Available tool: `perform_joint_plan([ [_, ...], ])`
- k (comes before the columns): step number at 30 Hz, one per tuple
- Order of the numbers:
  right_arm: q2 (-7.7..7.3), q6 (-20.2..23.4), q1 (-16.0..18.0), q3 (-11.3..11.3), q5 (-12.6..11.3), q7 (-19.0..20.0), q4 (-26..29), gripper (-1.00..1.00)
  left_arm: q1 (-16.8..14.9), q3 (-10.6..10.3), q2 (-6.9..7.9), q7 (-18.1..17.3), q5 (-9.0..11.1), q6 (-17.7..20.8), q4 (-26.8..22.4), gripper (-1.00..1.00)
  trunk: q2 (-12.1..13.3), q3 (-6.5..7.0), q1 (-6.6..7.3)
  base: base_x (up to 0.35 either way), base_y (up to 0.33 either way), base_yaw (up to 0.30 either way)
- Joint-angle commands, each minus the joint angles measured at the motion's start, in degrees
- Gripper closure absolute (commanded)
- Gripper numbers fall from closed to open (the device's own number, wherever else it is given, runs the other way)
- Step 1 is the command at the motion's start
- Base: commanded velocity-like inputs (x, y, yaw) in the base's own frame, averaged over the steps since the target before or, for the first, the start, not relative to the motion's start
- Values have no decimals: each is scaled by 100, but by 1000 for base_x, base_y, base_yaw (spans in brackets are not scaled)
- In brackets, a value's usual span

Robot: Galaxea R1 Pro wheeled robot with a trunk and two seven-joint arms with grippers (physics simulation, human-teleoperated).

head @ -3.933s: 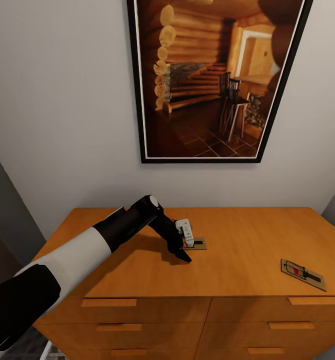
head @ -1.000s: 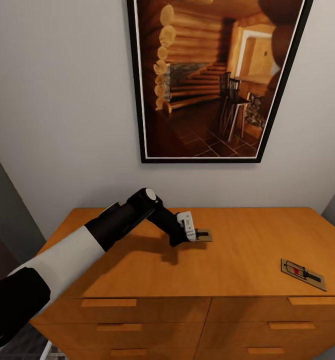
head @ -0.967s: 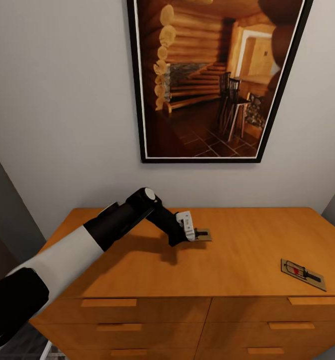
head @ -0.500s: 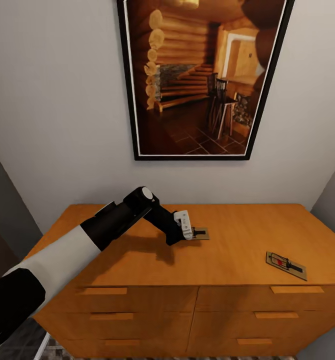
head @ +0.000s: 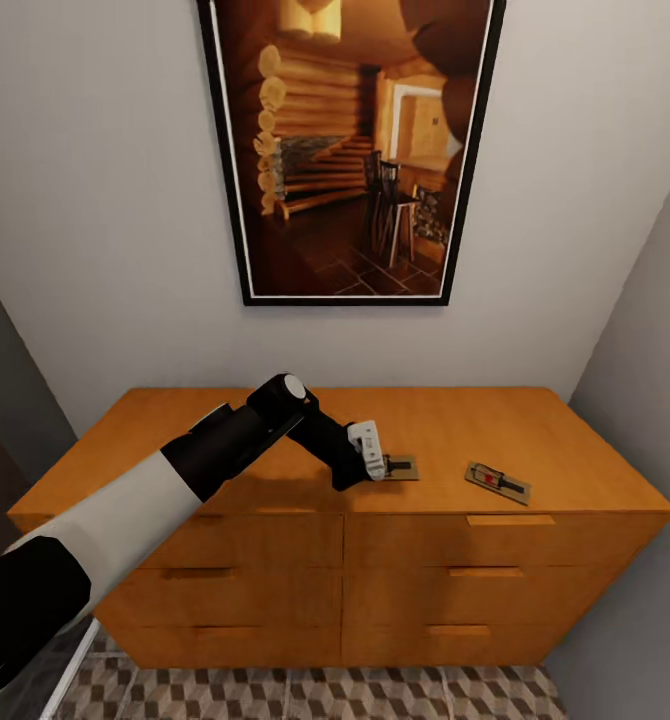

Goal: Take the four mousetraps from the cabinet in the bathroom and place them on the bathroom floor. Make sure all four end up on the same floor surface, and ensure that at least two of them are either under or directly next to the same bathroom sink.

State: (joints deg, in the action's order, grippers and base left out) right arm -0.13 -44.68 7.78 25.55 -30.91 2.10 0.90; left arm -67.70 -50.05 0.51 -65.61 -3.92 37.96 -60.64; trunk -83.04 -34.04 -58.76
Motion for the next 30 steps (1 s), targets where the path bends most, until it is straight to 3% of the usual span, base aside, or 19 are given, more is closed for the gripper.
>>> perform_joint_plan([
  [1,-2,-14,0,38,-73,37,-1,100,-6,-5,2,-22,-39,19,-9,100,-4,-6,3,-289,-196,0],
  [14,-4,-10,3,38,-73,36,-2,100,-4,-5,3,-20,-28,19,62,100,-4,-6,3,-297,-176,0],
  [30,-4,-6,2,38,-73,27,0,100,-6,-5,11,-22,-13,19,191,100,-4,-6,3,-335,-10,0],
])
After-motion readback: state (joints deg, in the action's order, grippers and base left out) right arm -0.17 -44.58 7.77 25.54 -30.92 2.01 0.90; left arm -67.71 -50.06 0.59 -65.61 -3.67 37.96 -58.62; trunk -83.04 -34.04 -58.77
